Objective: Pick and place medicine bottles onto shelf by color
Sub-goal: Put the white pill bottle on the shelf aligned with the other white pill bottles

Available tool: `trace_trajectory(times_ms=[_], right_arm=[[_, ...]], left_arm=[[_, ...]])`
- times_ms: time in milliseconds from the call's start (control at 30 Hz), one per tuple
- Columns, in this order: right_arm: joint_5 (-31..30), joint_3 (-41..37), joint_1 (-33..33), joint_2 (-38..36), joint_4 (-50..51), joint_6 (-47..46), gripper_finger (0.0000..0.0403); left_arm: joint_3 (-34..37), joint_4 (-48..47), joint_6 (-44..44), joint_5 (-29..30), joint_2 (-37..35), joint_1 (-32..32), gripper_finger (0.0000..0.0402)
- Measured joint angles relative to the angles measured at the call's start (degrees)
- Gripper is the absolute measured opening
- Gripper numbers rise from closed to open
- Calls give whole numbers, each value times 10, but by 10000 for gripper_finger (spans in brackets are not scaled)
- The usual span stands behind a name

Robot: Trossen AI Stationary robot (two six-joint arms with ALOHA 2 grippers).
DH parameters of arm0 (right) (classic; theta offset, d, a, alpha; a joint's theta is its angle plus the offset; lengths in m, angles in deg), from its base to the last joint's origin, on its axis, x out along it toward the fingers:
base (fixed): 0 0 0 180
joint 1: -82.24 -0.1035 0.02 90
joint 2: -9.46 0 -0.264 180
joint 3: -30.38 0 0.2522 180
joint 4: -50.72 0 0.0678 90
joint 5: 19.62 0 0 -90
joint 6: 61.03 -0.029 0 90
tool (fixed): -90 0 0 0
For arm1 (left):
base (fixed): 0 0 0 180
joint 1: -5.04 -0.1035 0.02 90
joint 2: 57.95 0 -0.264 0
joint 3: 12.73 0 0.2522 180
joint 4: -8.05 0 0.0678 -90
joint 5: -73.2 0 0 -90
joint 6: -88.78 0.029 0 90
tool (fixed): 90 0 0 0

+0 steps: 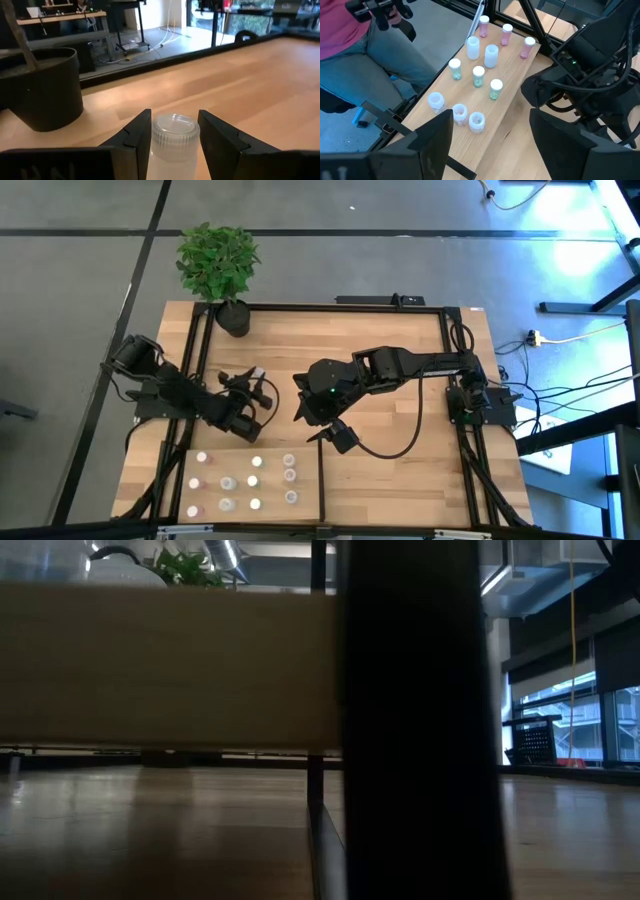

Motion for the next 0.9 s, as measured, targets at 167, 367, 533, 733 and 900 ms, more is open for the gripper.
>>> trace_trajectory(times_ms=[167, 367, 533, 733, 900], right_arm=[[0, 0, 0, 0, 0, 0, 265], [0, 0, 0, 0, 0, 0, 265], [0, 0, 0, 0, 0, 1, 265], [-127, 0, 3, 1, -2, 0, 265], [-297, 0, 6, 18, -4, -30, 265]], left_arm=[[0, 1, 23, -22, 0, -1, 133], [0, 2, 24, -35, 6, -1, 133], [0, 21, 24, -38, 30, -1, 133], [0, 33, 24, -36, 44, -1, 133], [0, 34, 24, -26, 44, -1, 133]])
